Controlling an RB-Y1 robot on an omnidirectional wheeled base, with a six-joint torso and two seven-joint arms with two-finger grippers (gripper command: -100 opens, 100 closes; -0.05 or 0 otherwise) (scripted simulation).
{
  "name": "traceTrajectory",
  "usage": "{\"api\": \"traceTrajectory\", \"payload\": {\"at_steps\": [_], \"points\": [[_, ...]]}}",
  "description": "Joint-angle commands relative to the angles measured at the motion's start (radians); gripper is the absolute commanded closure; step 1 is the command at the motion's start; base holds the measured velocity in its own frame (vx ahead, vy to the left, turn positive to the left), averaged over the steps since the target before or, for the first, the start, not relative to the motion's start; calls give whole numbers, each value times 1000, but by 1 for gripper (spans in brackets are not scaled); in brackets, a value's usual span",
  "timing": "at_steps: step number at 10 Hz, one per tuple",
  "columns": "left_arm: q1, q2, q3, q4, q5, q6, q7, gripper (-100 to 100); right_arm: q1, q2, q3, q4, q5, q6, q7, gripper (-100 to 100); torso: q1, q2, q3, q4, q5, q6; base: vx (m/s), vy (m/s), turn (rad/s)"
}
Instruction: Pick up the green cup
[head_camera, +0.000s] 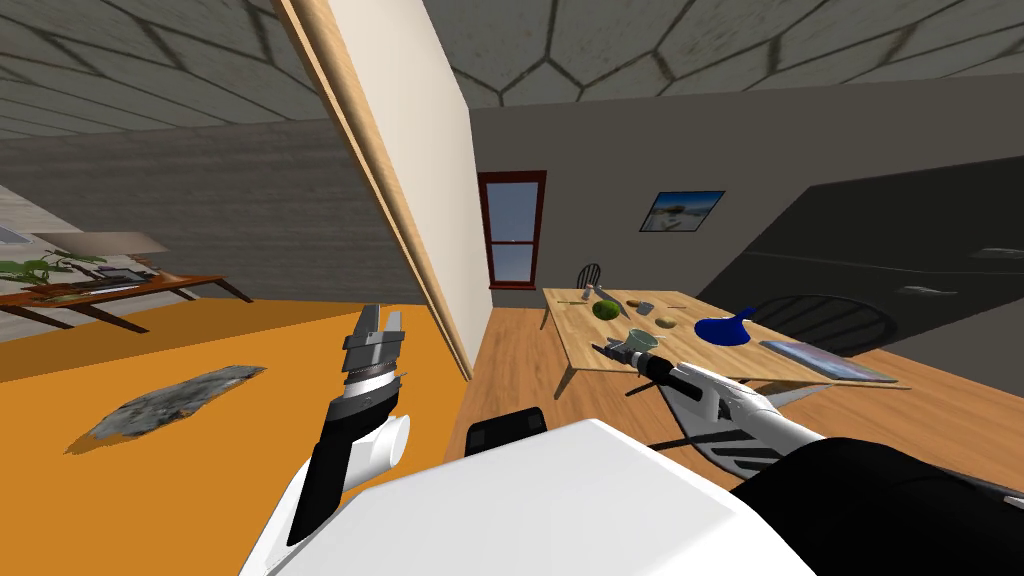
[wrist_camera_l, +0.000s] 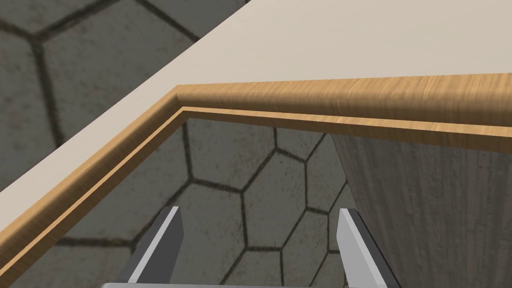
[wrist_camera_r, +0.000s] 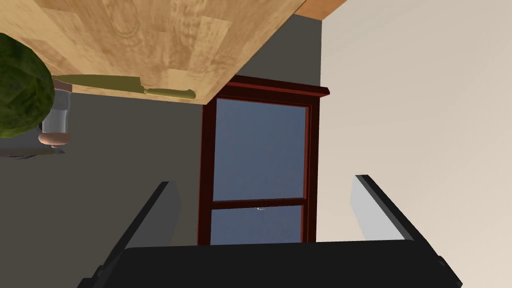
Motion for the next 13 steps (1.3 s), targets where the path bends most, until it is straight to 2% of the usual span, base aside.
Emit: {"api": "traceTrajectory", "payload": {"at_steps": [1, 2, 3, 4, 5, 6, 7, 8, 11, 13], "points": [[0, 0, 0, 0, 0, 0, 0, 0, 5, -35, 16, 50, 20, -16, 6, -100, 0, 0, 0, 0, 0, 0, 15, 21, 138], [0, 0, 0, 0, 0, 0, 0, 0, 5, -35, 16, 79, 20, -16, 6, -100, 0, 0, 0, 0, 0, -1, 19, 16, 64], [0, 0, 0, 0, 0, 0, 0, 0, 11, -65, 30, 129, 39, -29, 11, -100, 0, 0, 0, 0, 0, 0, 28, 23, 100], [0, 0, 0, 0, 0, 0, 0, 0, 11, -65, 30, 141, 39, -29, 11, -100, 0, -1, 0, 0, 0, 0, 24, 17, 82], [0, 0, 0, 0, 0, 0, 0, 0, 19, -93, 45, 186, 58, -43, 16, -100, 0, -1, 0, 0, 0, 0, 26, 9, 143], [0, 0, 0, 0, 0, 0, 0, 0, 19, -93, 45, 203, 58, -43, 16, -100, -1, -1, 0, 0, 0, 0, 22, -2, 61], [0, 0, 0, 0, 0, 0, 0, 0, 26, -118, 60, 231, 76, -59, 19, -100, -1, -1, 0, 0, 0, 0, 24, -3, 138], [0, 0, 0, 0, 0, 0, 0, 0, 26, -118, 60, 263, 76, -59, 19, -100, -1, -1, 0, 0, 0, -1, 23, -7, 68], [0, 0, 0, 0, 0, 0, 0, 0, 42, -160, 88, 366, 110, -92, 22, -100, -2, -1, 0, 0, -1, 0, 28, -15, 101], [0, 0, 0, 0, 0, 0, 0, 0, 49, -177, 102, 400, 127, -109, 23, -100, -3, -1, 0, 0, -1, 0, 26, -28, 96]]}}
